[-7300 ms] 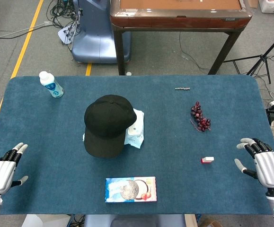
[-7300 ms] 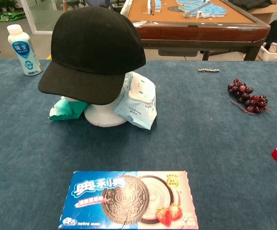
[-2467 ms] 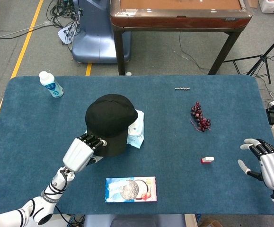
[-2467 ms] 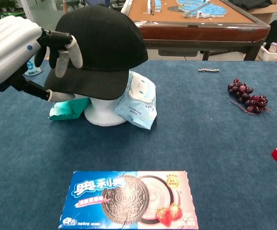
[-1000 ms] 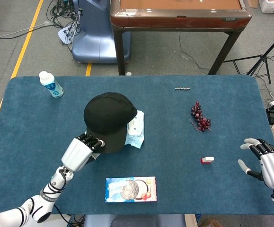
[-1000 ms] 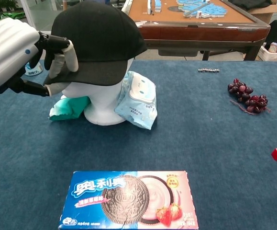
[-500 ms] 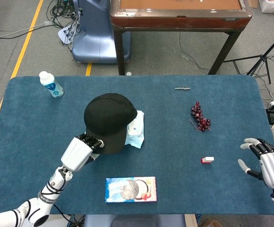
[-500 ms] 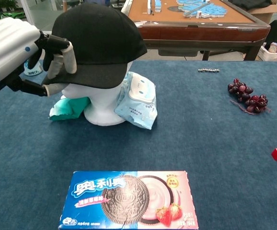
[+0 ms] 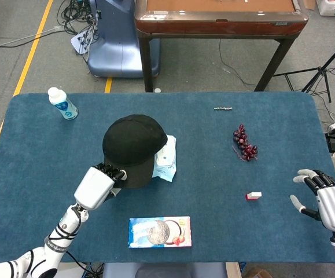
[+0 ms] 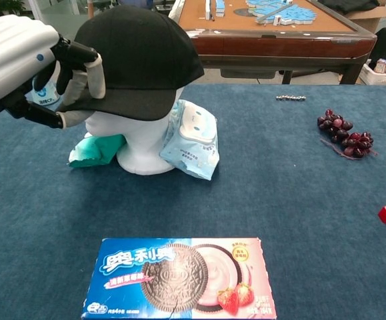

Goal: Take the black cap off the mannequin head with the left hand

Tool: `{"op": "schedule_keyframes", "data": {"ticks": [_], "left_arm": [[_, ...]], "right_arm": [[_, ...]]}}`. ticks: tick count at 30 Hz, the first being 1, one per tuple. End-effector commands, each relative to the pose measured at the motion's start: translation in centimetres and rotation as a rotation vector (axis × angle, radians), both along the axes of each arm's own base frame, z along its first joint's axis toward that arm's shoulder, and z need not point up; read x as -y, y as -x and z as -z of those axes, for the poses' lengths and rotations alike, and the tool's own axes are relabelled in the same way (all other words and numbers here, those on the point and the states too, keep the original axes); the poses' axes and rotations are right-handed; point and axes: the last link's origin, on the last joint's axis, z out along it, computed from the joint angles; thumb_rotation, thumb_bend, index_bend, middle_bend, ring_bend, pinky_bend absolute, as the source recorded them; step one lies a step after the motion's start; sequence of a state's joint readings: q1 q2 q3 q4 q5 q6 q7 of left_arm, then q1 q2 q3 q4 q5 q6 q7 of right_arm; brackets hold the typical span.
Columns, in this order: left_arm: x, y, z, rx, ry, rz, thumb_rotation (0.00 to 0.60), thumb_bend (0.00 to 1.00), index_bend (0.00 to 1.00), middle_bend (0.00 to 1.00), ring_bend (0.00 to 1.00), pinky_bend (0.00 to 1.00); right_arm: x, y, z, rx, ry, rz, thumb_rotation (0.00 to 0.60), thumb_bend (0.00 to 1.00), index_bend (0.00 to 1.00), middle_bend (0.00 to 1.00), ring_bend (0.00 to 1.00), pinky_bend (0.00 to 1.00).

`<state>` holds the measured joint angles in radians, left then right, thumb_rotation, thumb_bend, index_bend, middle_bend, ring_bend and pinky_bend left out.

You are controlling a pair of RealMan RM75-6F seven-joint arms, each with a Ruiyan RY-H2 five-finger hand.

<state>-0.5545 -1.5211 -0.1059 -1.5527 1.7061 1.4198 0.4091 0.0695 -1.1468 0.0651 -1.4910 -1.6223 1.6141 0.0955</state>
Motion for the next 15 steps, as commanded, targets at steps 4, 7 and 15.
{"op": "schedule_keyframes", "data": {"ticks": [4,7,15], "left_arm": [[-0.2,-1.0,-0.6,-0.017,-0.005,-0.006,0.6,0.7,0.66,0.7,0.61,0.69],[-0.6,-2.0,-1.1,-0.002,-0.008,-0.001,0.6,0.7,0.66,0.7,0.61,0.69],[-1.1,-3.1,-1.5,-0.001,-0.012,-0.008,0.6,0.7,0.66,0.7,0.61,0.69]], "right_arm": [[0.0,0.0,0.0,-0.001,0.0,0.002,0.6,0.27,0.42,0.33,0.28,0.41],[0.1,0.1,0.1,-0.003,-0.001,0.004,0.6,0.27,0.42,0.33,0.28,0.41],[0.2,0.1,0.1,-0.002,-0.002,0.008,0.6,0.27,0.42,0.33,0.28,0.41]]}}
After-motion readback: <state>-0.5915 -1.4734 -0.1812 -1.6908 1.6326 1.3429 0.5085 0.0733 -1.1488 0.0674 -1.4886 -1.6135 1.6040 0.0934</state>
